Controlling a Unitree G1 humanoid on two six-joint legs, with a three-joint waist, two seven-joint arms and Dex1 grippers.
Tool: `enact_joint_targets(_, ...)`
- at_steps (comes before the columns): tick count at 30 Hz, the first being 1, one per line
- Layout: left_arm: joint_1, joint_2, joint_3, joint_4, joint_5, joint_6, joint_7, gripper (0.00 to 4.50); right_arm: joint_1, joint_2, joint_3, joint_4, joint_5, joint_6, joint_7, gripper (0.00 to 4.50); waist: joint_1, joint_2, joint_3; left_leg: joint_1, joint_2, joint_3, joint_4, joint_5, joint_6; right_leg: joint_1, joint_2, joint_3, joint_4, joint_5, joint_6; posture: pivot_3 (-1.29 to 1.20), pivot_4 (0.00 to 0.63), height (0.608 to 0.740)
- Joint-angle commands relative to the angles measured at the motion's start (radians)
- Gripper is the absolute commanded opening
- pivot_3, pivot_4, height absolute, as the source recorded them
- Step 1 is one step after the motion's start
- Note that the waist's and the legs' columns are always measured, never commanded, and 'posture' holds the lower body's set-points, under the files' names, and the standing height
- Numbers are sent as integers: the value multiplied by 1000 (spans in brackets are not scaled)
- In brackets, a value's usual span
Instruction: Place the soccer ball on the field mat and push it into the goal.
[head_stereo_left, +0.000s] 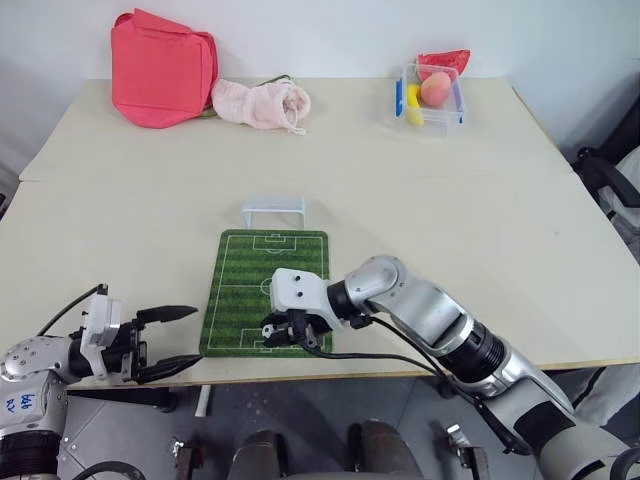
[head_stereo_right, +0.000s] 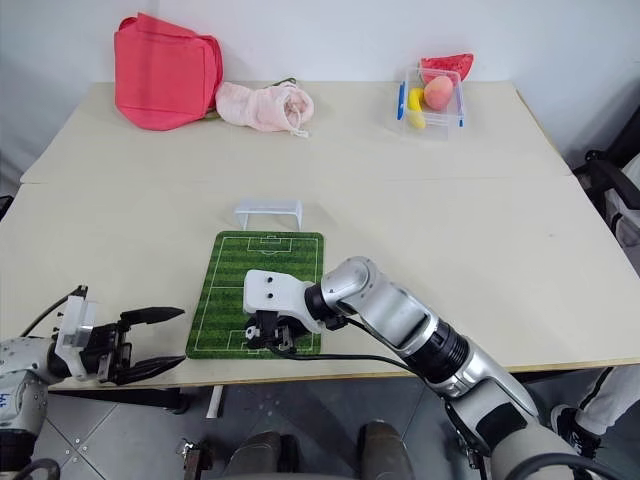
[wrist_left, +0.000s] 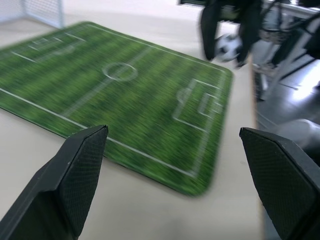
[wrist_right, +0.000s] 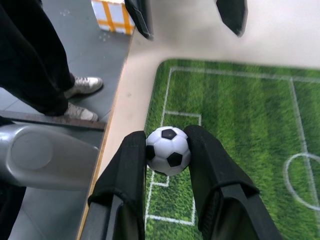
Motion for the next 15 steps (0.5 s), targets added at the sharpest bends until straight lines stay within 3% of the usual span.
enact_joint_targets(1,12,17,4,-34,-17,8,-15,4500,-22,28,15,35,-35,-42,-10,864,-1,0,0,0,0,0,1,0,0,0,0,0,0,0,0,0,150,740)
enact_joint_targets(15,31,18,43,-49,-30,4,19,4500,-36,82,50,150,-91,-129,36,864,-6,0,0,-1,1,0,0,0,0,-1,0,0,0,0,0,0,150,740)
